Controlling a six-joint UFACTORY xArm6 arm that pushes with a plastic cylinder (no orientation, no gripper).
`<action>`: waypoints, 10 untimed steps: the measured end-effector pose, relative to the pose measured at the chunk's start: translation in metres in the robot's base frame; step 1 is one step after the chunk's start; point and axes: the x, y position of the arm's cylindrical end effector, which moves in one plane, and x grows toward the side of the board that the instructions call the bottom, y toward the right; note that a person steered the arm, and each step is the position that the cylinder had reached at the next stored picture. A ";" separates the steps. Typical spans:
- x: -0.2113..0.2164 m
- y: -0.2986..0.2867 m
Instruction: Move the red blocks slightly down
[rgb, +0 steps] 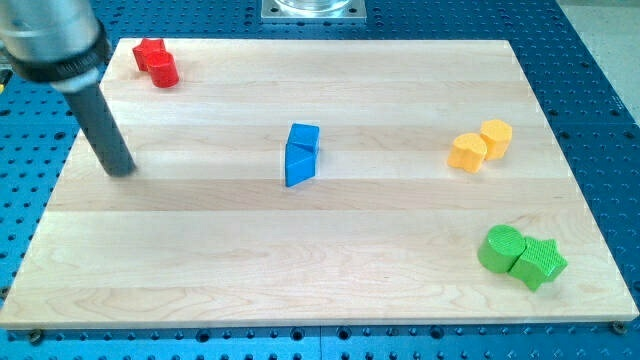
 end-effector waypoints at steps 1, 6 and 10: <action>-0.046 -0.045; -0.180 0.006; -0.179 0.044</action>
